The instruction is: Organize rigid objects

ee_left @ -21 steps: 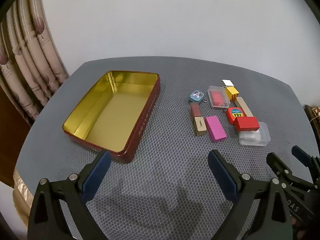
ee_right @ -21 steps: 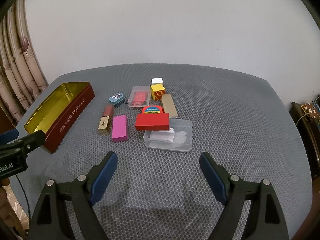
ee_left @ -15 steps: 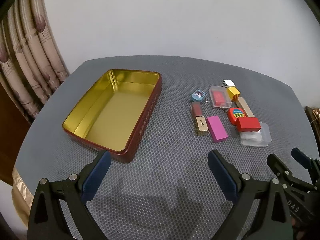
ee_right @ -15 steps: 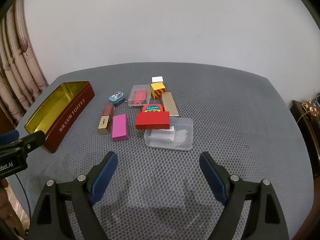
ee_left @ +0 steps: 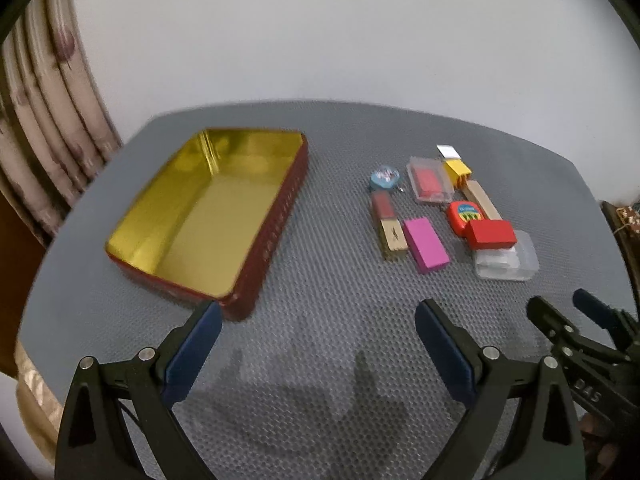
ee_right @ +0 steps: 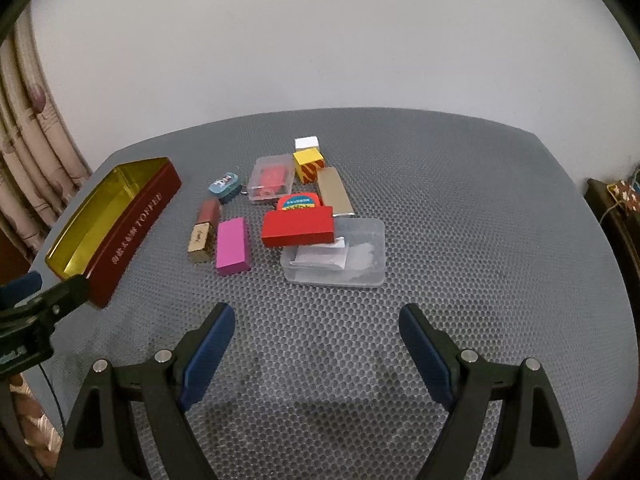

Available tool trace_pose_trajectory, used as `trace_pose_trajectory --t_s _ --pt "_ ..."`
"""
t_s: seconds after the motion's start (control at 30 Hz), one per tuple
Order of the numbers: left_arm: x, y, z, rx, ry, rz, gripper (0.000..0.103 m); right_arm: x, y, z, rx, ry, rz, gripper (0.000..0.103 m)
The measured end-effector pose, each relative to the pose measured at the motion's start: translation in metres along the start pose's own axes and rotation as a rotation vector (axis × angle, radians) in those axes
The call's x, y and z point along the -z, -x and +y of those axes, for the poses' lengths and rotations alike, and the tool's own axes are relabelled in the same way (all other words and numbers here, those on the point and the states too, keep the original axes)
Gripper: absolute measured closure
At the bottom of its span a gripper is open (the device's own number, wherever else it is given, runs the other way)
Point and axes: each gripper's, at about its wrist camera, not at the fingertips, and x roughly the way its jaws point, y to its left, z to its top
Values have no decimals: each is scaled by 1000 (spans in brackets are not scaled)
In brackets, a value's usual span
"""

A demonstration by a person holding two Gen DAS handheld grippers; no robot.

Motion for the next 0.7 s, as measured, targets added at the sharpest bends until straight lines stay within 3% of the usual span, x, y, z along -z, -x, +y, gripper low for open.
trace_pose_trajectory --t_s 0.2,0.33,0.7 --pt "1 -7 2 -53 -9 13 7 -1 -13 -3 11 -19 17 17" --pt "1 -12 2 -47 -11 32 7 -4 -22 -3 20 -20 25 17" --pt "1 -23 5 -75 -22 33 7 -27 -42 21 43 93 -19 17"
